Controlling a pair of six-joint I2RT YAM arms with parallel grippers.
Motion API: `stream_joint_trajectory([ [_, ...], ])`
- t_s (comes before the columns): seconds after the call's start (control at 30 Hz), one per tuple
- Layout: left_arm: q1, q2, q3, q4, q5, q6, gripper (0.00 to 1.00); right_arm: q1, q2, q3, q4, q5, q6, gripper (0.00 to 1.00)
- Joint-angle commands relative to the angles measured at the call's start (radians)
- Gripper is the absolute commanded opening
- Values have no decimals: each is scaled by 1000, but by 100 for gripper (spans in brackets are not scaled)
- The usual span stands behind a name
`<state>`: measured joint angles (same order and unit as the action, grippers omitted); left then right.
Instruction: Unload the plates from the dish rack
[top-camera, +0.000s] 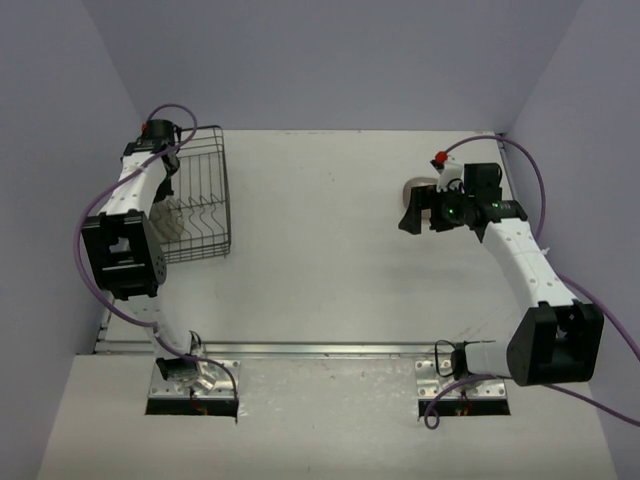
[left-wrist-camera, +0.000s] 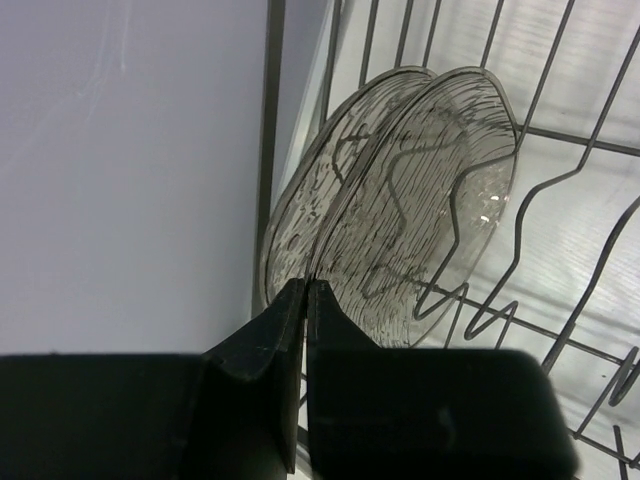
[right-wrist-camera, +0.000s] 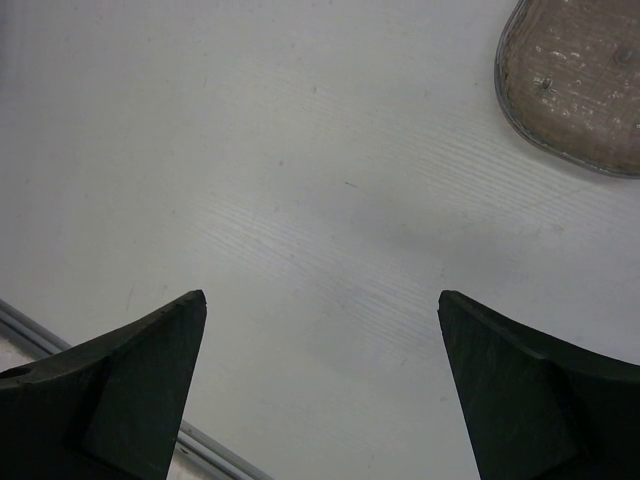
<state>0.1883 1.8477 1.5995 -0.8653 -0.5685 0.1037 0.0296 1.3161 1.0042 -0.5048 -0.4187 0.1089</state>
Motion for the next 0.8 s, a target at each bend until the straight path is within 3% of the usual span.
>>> stream_joint_trajectory([
  [0.0, -2, -57, 74, 21, -83, 50, 0, 3, -40, -1, 33, 6, 3, 99],
  [0.33, -151, -192, 185, -15, -206, 121, 0, 3, -40, 25, 20, 0, 6, 99],
  [0.53, -315, -265, 231, -24, -254, 153, 0, 3, -37, 45, 27, -25, 20, 99],
  [0.63, -335, -277, 293, -94, -158, 120, 0, 3, -37, 64, 39, -72, 42, 99],
  [0.77, -338, -334, 292, -122, 140, 103, 0, 4, -30, 79, 91, -176, 131, 99],
])
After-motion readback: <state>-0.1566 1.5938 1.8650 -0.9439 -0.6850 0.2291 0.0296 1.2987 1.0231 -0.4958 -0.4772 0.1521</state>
